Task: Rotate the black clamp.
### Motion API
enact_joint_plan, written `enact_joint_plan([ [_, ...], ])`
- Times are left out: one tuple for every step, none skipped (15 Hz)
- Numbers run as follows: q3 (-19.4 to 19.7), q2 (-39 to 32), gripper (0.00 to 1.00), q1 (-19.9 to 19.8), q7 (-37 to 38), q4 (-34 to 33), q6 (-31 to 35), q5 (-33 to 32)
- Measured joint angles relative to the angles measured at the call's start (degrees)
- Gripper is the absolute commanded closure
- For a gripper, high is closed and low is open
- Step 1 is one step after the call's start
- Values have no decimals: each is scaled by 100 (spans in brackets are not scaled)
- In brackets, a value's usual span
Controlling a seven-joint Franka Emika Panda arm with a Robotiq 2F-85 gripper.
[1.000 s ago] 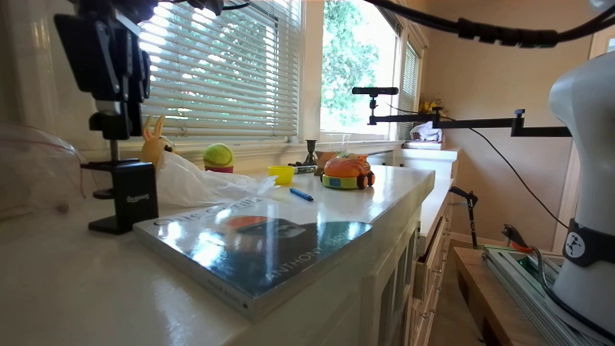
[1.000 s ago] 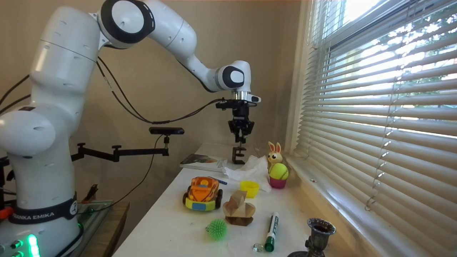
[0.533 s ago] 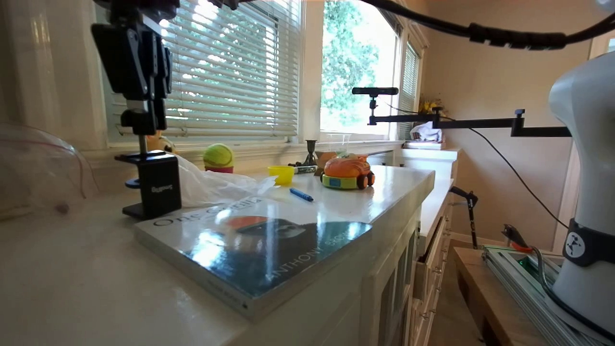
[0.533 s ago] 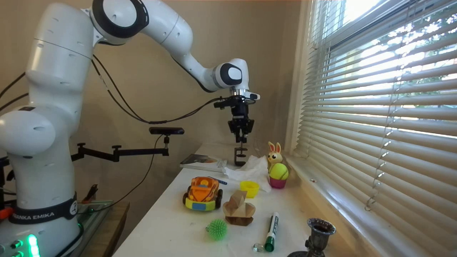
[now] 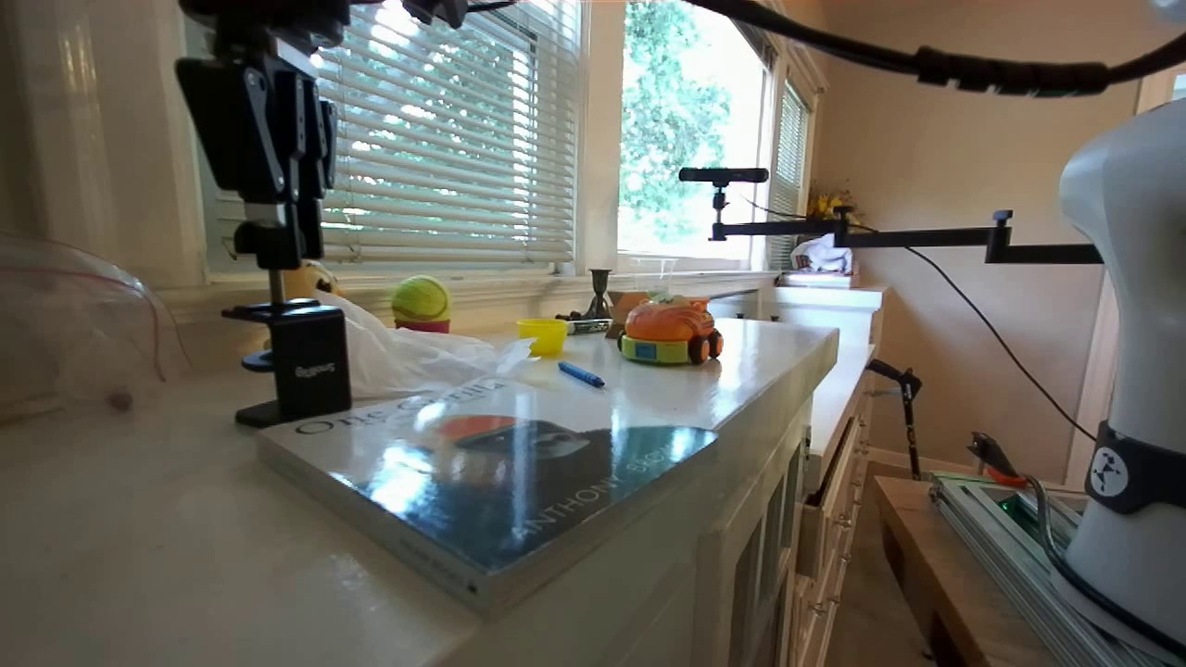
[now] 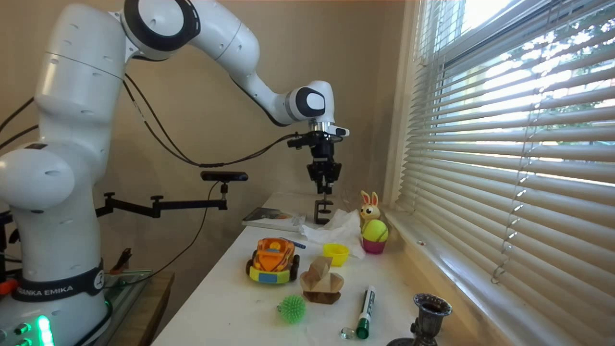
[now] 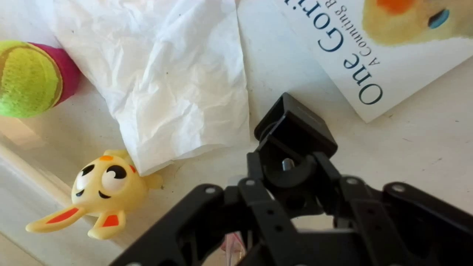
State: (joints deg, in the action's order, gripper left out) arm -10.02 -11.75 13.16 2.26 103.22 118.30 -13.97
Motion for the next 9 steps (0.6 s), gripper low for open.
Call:
enact_joint_plan([
  [3, 0, 31, -1, 18, 6, 30, 0],
  [3, 0, 23, -2, 24, 12, 52, 0],
  [3, 0, 17, -2, 24, 12, 61, 0],
  [3, 0, 34, -2, 24, 12, 66, 0],
  [0, 0, 26, -2, 22, 12, 72, 4],
  [-2, 0, 20, -2, 22, 12, 77, 4],
  [-4, 0, 17, -2, 21, 12, 79, 5],
  [-5, 0, 17, -2, 21, 12, 80, 5],
  [-5, 0, 17, -2, 21, 12, 81, 5],
])
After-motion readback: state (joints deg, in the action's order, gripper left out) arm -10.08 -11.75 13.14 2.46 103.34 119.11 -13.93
